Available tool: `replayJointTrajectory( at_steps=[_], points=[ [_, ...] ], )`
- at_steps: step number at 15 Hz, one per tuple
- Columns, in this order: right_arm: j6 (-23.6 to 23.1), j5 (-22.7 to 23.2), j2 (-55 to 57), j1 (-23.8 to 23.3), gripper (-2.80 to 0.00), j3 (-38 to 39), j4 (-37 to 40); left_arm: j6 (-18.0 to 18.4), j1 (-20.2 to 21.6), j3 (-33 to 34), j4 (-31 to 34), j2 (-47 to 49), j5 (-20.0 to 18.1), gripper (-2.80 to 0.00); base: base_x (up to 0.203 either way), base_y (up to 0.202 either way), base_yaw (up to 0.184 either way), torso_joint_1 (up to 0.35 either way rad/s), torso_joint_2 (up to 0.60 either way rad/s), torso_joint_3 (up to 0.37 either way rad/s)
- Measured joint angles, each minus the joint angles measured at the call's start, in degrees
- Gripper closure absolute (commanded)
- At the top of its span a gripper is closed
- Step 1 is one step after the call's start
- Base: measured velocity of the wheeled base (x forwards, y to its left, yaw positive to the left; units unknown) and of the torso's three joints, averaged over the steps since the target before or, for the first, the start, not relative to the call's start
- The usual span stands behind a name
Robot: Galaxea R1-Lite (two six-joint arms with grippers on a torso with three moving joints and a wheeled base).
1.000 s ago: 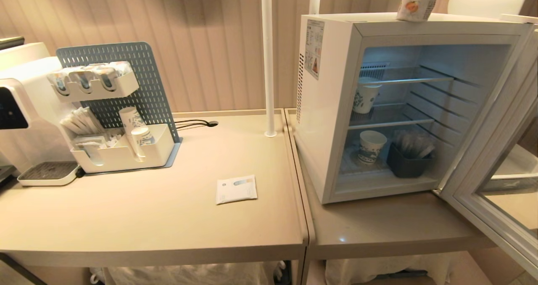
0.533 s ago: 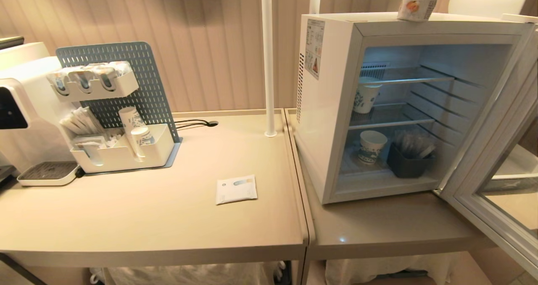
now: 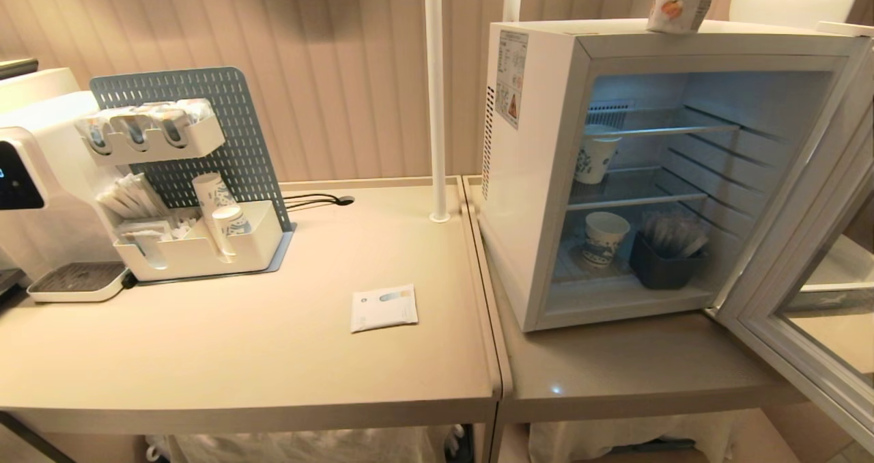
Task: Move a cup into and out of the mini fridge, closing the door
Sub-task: Put the yoghurt in the freezer
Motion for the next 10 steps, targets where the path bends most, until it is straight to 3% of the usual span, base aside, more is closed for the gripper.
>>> replayJointTrajectory(
  at_steps=[7, 10],
  points=[
    [1.76, -0.11, 15.42, -0.02, -2.80, -12.54, -0.19, -0.41, 0.00, 0.00, -0.01, 0.00, 0.05, 0.00, 0.000, 0.000, 0.000, 0.000, 0.00, 0.000],
    [1.92, -0.13, 18.26, 0.71, -2.80, -14.54, -0.19, -0.41, 0.00, 0.00, -0.02, 0.00, 0.07, 0.00, 0.000, 0.000, 0.000, 0.000, 0.00, 0.000]
  ],
)
